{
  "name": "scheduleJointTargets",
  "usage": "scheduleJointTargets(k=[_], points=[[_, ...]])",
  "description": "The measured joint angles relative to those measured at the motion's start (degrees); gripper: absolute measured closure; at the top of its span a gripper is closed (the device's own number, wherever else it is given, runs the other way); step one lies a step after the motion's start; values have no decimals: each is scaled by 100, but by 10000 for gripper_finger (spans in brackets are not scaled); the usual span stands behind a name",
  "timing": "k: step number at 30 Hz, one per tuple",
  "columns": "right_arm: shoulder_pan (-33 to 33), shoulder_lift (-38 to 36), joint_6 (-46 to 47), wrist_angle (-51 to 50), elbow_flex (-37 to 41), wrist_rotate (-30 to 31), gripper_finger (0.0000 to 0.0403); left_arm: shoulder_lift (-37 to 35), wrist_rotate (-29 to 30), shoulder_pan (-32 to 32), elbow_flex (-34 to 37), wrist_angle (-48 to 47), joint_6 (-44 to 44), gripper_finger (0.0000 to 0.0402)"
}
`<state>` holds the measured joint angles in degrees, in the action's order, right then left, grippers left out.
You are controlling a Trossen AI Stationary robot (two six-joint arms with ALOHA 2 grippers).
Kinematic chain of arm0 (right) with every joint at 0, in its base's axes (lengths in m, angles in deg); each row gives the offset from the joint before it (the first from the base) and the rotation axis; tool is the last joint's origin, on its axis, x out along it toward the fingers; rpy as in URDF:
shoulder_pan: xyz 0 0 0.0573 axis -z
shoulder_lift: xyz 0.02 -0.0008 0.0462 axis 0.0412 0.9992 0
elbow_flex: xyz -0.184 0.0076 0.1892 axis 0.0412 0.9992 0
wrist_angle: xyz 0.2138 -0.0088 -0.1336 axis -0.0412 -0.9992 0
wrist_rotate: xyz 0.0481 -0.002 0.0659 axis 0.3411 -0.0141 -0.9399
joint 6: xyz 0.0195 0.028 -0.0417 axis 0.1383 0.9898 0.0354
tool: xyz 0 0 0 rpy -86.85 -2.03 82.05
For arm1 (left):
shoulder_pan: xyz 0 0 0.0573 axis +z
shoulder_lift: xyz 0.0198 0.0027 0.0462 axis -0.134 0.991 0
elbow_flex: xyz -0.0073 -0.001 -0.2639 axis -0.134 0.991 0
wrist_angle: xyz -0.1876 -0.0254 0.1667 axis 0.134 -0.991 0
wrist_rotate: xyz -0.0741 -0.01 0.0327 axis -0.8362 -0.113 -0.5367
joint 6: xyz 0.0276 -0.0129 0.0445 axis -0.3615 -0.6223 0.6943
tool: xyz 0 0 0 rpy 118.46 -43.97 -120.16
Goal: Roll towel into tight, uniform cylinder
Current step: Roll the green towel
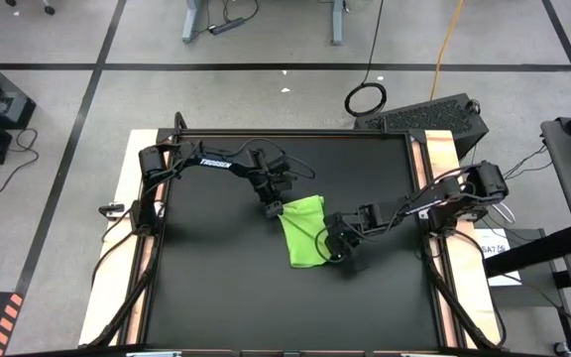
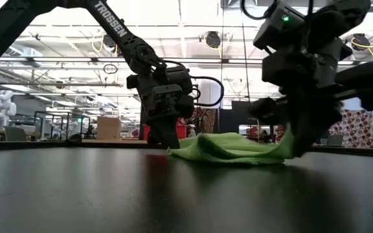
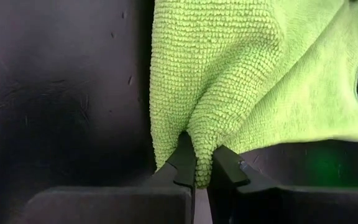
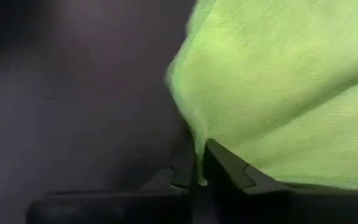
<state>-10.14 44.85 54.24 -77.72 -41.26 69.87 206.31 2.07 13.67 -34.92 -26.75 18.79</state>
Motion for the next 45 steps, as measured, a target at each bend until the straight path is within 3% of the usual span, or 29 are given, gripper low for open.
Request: scheduleJointTargets(k=[8, 12, 17, 22, 29, 34, 45], points=[[-204, 0, 331, 90, 68, 77, 263, 0, 0, 0, 4, -7, -7, 382], [-311, 0, 440, -124, 68, 73, 238, 0, -4, 0, 4, -6, -17, 382], [-417, -119, 695, -397, 71, 57, 243, 0, -36, 4, 4, -9, -20, 382], [-463, -729, 1034, -320, 72, 88, 259, 2, -70, 4, 4, -11, -20, 382], [-471, -1425, 1169, 38, 72, 795, 271, 2, -91, 4, 4, -7, -19, 382], [-471, -843, 1263, 692, 68, 824, 277, 4, -103, 4, 7, -2, -20, 382], [-622, 523, 1167, 897, 45, 815, 294, 4, -138, 4, 9, -20, -22, 382]])
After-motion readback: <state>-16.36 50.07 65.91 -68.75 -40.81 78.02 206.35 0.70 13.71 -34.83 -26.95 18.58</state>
